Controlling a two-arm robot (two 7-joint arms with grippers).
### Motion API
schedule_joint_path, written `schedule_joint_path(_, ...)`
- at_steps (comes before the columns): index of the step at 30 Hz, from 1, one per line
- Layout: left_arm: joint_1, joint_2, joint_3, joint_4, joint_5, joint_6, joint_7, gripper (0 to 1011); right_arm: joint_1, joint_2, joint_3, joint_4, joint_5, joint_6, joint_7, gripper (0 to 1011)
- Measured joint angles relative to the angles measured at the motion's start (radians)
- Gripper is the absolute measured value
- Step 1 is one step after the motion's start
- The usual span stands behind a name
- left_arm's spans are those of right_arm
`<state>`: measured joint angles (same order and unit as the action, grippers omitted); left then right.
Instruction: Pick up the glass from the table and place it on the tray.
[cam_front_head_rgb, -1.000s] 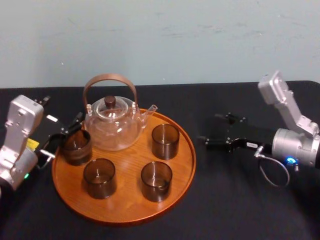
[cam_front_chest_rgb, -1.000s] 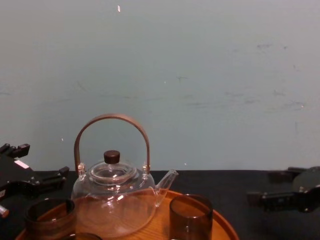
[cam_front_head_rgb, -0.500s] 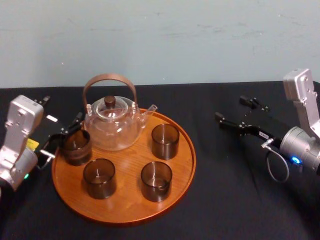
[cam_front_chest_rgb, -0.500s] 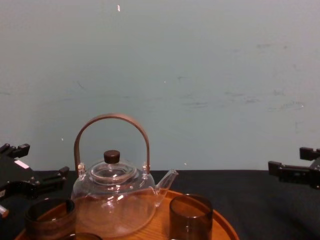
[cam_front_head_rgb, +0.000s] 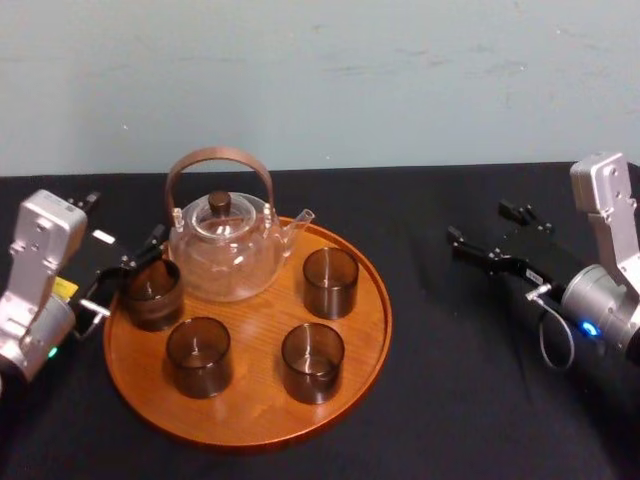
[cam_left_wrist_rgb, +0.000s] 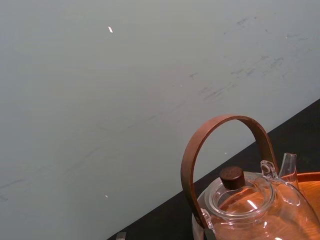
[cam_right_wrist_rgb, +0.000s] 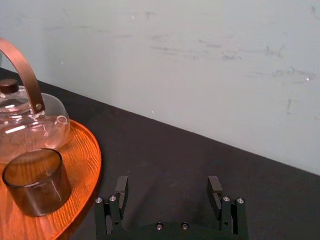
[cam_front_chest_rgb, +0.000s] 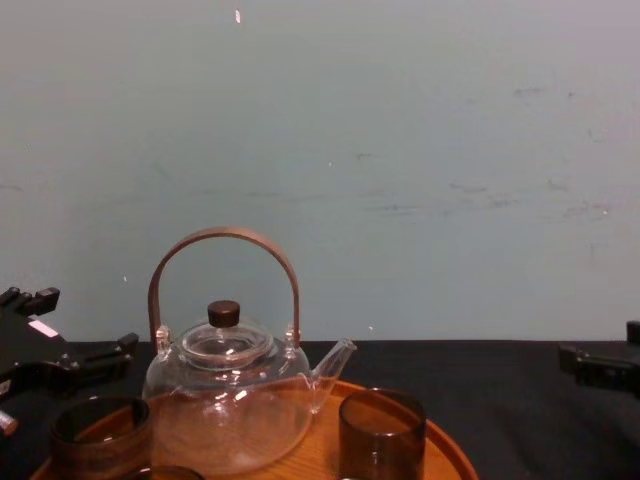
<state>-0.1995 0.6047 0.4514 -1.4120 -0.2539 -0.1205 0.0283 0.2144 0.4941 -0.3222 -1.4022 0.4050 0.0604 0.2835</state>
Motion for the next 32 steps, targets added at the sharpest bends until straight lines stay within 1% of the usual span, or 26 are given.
schedule_joint_path(6, 0.0, 0.0, 0.0, 0.0, 0.0, 0.0, 0.0, 1001, 0.005, -0.015, 0.006, 0.021, -0.014, 0.016, 0.003, 1002)
schedule_joint_path(32, 0.0, 0.0, 0.0, 0.0, 0.0, 0.0, 0.0, 1001, 0.005, -0.01, 0.003, 0.017, -0.011, 0.015, 0.005, 1002)
